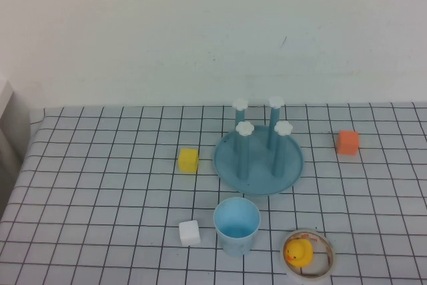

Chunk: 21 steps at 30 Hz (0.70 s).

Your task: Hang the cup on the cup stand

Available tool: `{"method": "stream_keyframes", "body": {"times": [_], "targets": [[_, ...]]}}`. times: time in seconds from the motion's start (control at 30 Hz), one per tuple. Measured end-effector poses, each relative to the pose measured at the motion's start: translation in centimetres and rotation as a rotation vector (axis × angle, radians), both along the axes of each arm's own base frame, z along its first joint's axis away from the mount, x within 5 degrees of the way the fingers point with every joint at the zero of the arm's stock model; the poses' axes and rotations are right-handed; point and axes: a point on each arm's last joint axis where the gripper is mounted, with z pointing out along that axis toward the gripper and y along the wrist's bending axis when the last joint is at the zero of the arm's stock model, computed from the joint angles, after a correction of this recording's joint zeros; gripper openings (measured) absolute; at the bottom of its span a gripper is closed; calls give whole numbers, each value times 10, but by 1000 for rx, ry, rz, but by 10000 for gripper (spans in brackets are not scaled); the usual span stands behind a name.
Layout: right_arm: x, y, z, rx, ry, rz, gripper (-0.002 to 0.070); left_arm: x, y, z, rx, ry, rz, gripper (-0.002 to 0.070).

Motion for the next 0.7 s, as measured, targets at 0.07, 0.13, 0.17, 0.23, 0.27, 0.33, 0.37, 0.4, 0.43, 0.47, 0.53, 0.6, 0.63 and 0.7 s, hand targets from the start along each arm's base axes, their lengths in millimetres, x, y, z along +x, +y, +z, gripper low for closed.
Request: {"method": "stream_keyframes", "body": {"times": [0.07,0.13,0.17,0.23,0.27,0.33,0.37,0.4,0.43,0.47,0.53,0.6,0.63,0.7], "targets": [[0,0,0,-3,0,0,-1,0,0,0,0,0,0,-1],[0,0,0,-6,0,-1,-1,0,0,0,0,0,0,-1],[0,0,0,-6,0,-1,-1,0,0,0,0,0,0,-1],[0,0,0,-6,0,-1,-1,0,0,0,0,0,0,-2],[0,0,0,-6,0,-1,-1,0,0,0,0,0,0,-2],[0,0,0,-6,0,-1,-1,0,0,0,0,0,0,-1],[0,0,0,-8,0,-1,-1,0,0,0,0,0,0,-1],[0,0,0,-7,0,-1,-1,0,0,0,0,-5,0,-1],[0,0,0,-9,-3,0,-1,0,0,1,-1,-12,1,-1],[0,0,1,-9,-7,0,-1,0,0,2,-2,-19,1,-1],[1,0,2,-12,-25,2,-1,1,0,3,-4,-41,2,-1],[2,1,3,-13,-56,17,-1,2,0,6,-8,-76,4,-1],[3,1,5,-13,-79,27,-1,2,0,9,-11,-103,6,-1],[4,2,10,-14,-140,42,-1,3,1,14,-17,-163,10,-1]]}}
